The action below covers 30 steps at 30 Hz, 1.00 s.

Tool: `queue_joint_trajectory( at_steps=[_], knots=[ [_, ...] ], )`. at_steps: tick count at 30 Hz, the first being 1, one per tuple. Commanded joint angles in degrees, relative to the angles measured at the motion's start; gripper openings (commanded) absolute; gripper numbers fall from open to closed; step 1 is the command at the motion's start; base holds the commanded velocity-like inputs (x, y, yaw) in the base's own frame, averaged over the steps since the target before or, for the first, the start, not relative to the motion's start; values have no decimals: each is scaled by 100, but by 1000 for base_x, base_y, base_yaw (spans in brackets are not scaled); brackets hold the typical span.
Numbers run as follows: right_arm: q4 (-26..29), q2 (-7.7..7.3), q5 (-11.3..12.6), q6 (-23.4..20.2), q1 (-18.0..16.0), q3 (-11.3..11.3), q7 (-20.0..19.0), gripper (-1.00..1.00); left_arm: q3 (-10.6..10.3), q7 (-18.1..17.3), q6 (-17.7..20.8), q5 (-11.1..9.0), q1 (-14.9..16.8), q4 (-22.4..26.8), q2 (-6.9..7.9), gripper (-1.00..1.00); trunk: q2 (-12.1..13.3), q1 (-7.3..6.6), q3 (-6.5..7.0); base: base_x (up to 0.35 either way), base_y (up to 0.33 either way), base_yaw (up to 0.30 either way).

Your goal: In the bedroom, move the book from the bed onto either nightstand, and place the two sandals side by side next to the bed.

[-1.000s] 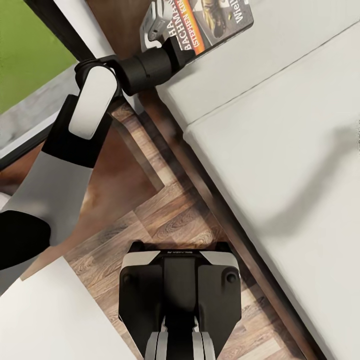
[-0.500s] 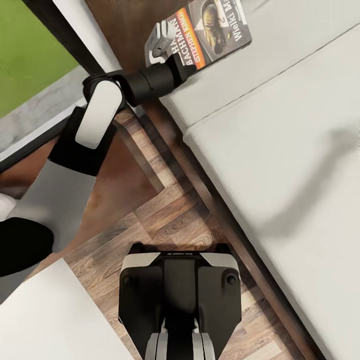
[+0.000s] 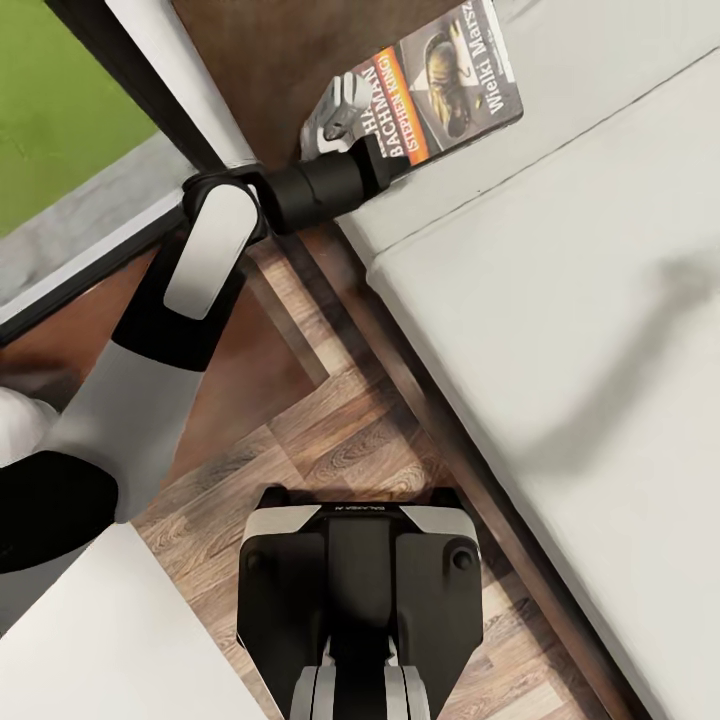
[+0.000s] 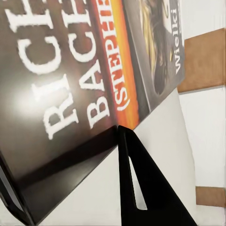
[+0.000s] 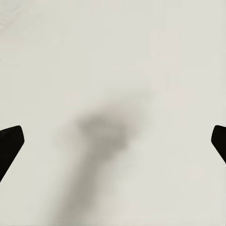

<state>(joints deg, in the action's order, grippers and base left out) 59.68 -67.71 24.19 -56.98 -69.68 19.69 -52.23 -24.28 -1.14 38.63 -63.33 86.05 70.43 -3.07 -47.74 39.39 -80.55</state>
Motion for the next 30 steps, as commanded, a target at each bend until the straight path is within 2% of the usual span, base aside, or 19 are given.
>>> queue_joint_trajectory(
  at_steps=[1,7,10,16,18,19,21,22,24,25,27,28,30],
  knots=[
    [-4,-1,-21,-20,-10,-1,-32,100,6,-16,23,26,1,0,-2,-100,-5,2,-3,0,0,0],
    [113,-23,-6,-206,-10,-1,-39,100,-26,290,258,15,-129,231,-152,-100,-5,2,14,0,0,-29],
    [129,-23,-3,-275,-10,-1,-39,100,-29,356,299,2,-161,298,-169,-100,-5,2,31,0,0,-56],
    [189,11,14,-302,26,-1,-48,100,-35,610,397,-178,-297,677,-206,-100,-5,2,75,0,0,-67],
    [208,41,23,-302,145,-1,-82,100,-29,783,441,-397,-352,875,-195,-100,-5,2,92,0,0,-69],
    [208,41,23,-302,145,-1,-82,100,-29,783,441,-397,-352,875,-195,-100,-5,2,100,0,0,-67],
    [231,93,30,-302,339,-1,-164,100,-26,1020,515,-658,-388,1064,-169,-100,-5,2,117,0,0,-53],
    [231,93,30,-302,339,-1,-164,100,-26,1020,515,-658,-388,1064,-169,-100,-5,2,126,0,0,-47],
    [254,143,29,-302,534,6,-281,100,-10,1298,602,-918,-412,1256,-146,-100,-5,2,144,0,0,-34],
    [254,143,29,-302,534,6,-281,100,-10,1298,602,-918,-412,1256,-146,-100,-5,2,153,0,0,-30],
    [273,183,26,-302,675,13,-408,100,7,1574,681,-1164,-426,1410,-127,-100,-5,2,171,0,0,-22],
    [273,183,26,-302,675,13,-408,100,7,1574,681,-1164,-426,1410,-127,-100,-5,2,180,0,0,-19],
    [285,214,26,-302,769,17,-506,100,18,1816,737,-1372,-434,1509,-113,-100,-5,2,198,0,0,-14]
  ],
)
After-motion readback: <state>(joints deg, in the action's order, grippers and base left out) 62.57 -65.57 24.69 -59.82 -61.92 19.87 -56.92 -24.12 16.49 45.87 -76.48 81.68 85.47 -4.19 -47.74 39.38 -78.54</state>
